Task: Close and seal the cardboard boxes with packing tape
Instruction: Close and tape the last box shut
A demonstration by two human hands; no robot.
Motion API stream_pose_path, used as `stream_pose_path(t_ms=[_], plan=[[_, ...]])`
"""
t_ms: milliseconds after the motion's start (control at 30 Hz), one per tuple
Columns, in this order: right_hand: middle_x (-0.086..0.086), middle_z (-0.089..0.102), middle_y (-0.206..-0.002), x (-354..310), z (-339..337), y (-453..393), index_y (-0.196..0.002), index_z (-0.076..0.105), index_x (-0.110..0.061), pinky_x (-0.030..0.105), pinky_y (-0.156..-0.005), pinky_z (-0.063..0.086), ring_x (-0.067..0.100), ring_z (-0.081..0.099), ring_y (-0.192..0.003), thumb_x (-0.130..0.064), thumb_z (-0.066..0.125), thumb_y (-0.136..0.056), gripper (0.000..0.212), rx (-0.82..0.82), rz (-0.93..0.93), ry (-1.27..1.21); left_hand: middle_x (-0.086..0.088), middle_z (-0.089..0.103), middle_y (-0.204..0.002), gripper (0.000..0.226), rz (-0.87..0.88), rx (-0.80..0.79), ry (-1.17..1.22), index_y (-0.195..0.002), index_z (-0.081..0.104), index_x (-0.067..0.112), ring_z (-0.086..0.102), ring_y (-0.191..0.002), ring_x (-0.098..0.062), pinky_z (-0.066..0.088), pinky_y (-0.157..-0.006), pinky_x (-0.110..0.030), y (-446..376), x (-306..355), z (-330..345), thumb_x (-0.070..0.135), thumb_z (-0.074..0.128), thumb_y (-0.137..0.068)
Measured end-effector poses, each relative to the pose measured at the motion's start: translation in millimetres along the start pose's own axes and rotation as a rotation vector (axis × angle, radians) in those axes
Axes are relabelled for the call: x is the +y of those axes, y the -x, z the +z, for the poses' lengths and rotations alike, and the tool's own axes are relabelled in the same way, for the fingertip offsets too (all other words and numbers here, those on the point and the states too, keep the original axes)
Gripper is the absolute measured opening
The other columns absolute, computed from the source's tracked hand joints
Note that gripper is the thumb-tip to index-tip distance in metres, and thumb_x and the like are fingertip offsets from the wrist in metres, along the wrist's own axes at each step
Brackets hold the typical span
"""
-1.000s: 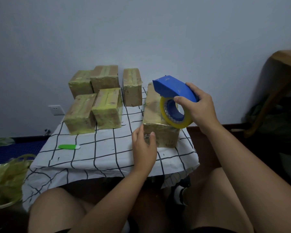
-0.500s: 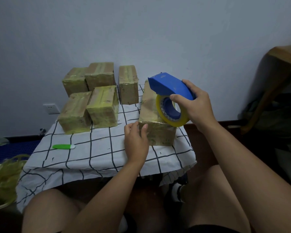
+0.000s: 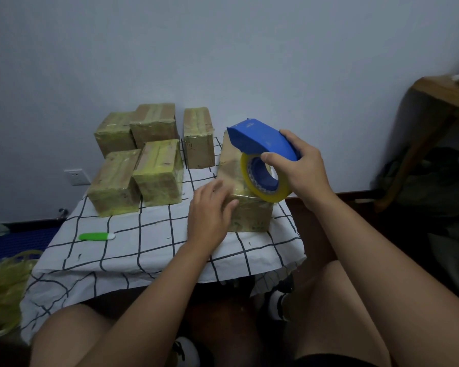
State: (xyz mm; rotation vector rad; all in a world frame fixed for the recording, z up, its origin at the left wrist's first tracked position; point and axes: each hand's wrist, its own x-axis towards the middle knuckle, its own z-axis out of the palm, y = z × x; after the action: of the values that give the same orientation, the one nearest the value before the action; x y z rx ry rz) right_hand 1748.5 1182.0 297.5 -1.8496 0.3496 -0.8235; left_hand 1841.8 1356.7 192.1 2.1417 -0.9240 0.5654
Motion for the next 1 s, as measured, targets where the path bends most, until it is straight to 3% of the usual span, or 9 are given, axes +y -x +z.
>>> stream_pose_path(t_ms=[67,167,267,433,600,767,867,1000], plan=[[-0.007,0.061,-0.124,-1,0,1,-0.132,0.058,-0.029,0.016,-0.08,0.05,0.009,0.06,-0.109,-0.034,0.081,-0.08,0.057,-0.004,-0.007,-0.005,0.001,0.064,-0.111,0.021,0.093,0.005,-0.019,-0.102,0.07,0.016,0.051,-0.104,-0.023,0.044,-0.086,-0.037,-7,-1,3,0.03,0.059,-0.091],[-0.008,0.061,-0.123,0,1,1,-0.127,0.059,-0.031,0.018,-0.082,0.052,0.01,0.06,-0.109,-0.032,0.081,-0.08,0.053,0.0,-0.009,-0.021,0.004,0.062,-0.09,0.005,0.139,-0.022,-0.079,-0.085,0.067,0.017,0.053,-0.09,-0.022,0.033,-0.076,-0.031,-18,-3,1,0.021,0.068,-0.088],[-0.005,0.061,-0.125,0,-3,0,-0.132,0.06,-0.024,0.023,-0.087,0.054,0.011,0.06,-0.111,-0.031,0.082,-0.079,0.058,0.039,0.001,-0.076,0.003,0.058,-0.081,0.009,0.184,-0.056,-0.118,-0.08,0.063,0.017,0.053,-0.082,-0.022,0.029,-0.073,-0.031,-25,-9,-7,0.016,0.07,-0.086],[-0.002,0.062,-0.123,5,-20,0,-0.132,0.06,-0.02,0.02,-0.084,0.054,0.01,0.061,-0.107,-0.03,0.081,-0.08,0.056,0.191,-0.047,-0.089,0.001,0.059,-0.089,0.006,0.25,-0.136,-0.147,-0.088,0.062,0.014,0.055,-0.084,-0.024,0.037,-0.073,-0.034,-32,-25,-28,0.018,0.066,-0.088],[-0.005,0.064,-0.116,27,-20,5,-0.126,0.062,-0.023,0.028,-0.086,0.056,0.011,0.062,-0.104,-0.044,0.076,-0.076,0.055,0.319,0.035,-0.03,0.001,0.06,-0.117,0.035,0.288,-0.203,-0.106,-0.115,0.064,0.019,0.052,-0.106,-0.019,0.042,-0.09,-0.037,-32,-6,-19,0.043,0.052,-0.093],[-0.015,0.058,-0.102,57,-5,27,-0.112,0.059,-0.031,0.036,-0.082,0.057,0.004,0.058,-0.094,-0.039,0.078,-0.08,0.038,0.391,0.154,0.021,0.001,0.064,-0.101,0.034,0.263,-0.151,-0.024,-0.091,0.068,0.015,0.056,-0.092,-0.021,0.046,-0.079,-0.038,-30,6,6,0.041,0.046,-0.097],[-0.019,0.054,-0.095,73,4,38,-0.106,0.055,-0.033,0.041,-0.084,0.056,0.004,0.056,-0.088,-0.039,0.078,-0.08,0.034,0.407,0.209,0.049,0.0,0.062,-0.098,0.034,0.281,-0.099,-0.035,-0.089,0.065,0.014,0.053,-0.088,-0.021,0.043,-0.075,-0.035,-25,7,11,0.042,0.047,-0.098],[-0.009,0.056,-0.121,91,15,48,-0.136,0.053,-0.026,0.043,-0.097,0.053,0.013,0.055,-0.112,-0.049,0.076,-0.077,0.067,0.397,0.294,0.069,0.0,0.062,-0.099,0.032,0.291,-0.076,-0.016,-0.091,0.066,0.014,0.053,-0.088,-0.021,0.045,-0.074,-0.037,-23,1,13,0.041,0.05,-0.097]])
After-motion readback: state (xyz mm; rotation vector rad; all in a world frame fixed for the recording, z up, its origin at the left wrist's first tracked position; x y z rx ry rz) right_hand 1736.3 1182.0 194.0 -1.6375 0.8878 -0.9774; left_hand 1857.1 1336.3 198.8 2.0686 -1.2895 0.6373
